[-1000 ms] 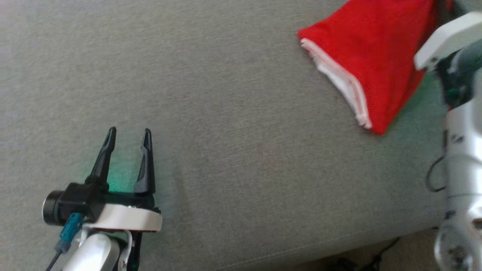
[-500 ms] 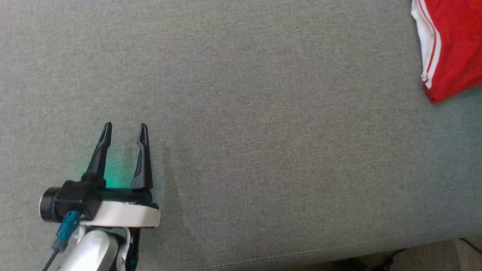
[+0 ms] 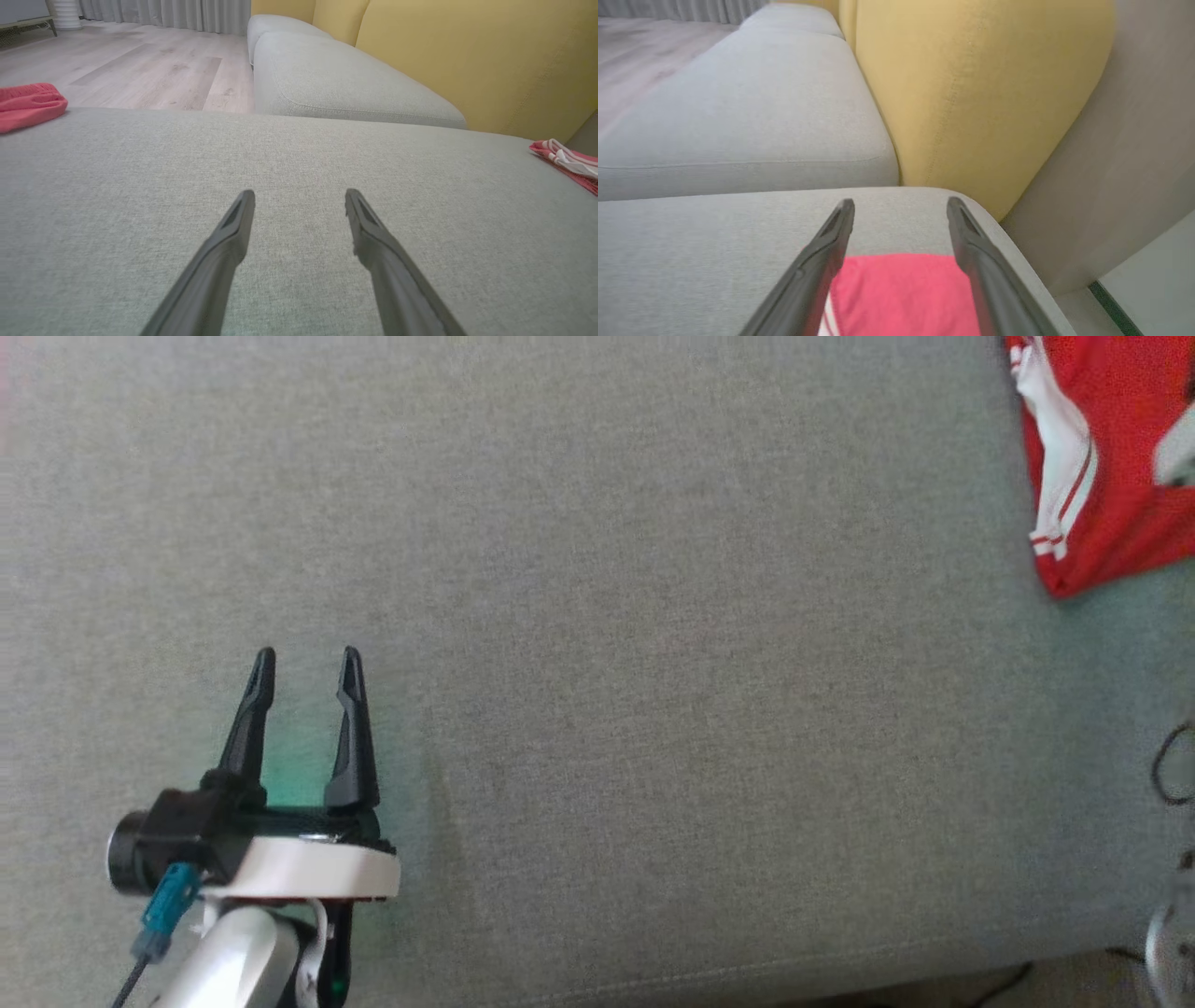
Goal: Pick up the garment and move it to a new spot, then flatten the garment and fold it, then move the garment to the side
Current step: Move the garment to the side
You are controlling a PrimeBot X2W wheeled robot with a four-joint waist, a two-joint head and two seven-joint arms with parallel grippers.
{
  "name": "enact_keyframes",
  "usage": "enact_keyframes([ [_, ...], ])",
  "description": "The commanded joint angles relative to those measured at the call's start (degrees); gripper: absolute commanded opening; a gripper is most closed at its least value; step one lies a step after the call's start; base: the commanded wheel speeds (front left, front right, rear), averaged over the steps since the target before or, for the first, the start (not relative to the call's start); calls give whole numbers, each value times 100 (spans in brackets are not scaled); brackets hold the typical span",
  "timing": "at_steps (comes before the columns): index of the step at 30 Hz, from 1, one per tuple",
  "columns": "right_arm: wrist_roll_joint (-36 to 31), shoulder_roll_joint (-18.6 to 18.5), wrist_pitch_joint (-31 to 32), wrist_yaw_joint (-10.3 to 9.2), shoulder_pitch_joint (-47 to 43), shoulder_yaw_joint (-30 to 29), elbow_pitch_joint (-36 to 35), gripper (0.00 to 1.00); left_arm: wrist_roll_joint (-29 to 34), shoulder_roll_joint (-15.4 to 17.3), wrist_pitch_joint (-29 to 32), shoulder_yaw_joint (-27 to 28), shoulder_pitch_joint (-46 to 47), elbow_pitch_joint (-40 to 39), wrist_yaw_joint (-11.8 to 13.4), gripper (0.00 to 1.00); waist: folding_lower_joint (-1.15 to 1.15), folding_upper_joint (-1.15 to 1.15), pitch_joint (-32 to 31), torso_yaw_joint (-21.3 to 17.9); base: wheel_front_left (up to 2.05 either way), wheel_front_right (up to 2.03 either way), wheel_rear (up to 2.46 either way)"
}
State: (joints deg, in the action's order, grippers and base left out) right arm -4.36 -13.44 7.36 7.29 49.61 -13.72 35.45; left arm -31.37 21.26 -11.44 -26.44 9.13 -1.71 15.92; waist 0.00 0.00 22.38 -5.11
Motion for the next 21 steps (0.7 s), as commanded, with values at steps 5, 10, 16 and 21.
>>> enact_keyframes([
  [5, 269, 155, -230, 20, -521, 752, -426, 100, -165, -21, -172, 312, -20, 95, -46, 100, 0, 0, -550, 207, 0, 0, 0],
  [10, 395, 352, -523, 20, -1160, 1304, -527, 100, -305, -73, -258, 445, -293, 330, -82, 100, 0, 0, -1064, 417, 0, 0, 0],
  [16, 481, 757, -930, 20, -2145, 1464, -828, 100, -431, -116, -300, 525, -716, 525, -102, 100, 0, 0, -1652, 660, 0, 0, 0],
  [21, 273, 1001, -1215, 20, -3141, 1451, -1311, 100, -535, -125, -306, 527, -1056, 599, -94, 100, 0, 0, -2048, 749, 0, 0, 0],
])
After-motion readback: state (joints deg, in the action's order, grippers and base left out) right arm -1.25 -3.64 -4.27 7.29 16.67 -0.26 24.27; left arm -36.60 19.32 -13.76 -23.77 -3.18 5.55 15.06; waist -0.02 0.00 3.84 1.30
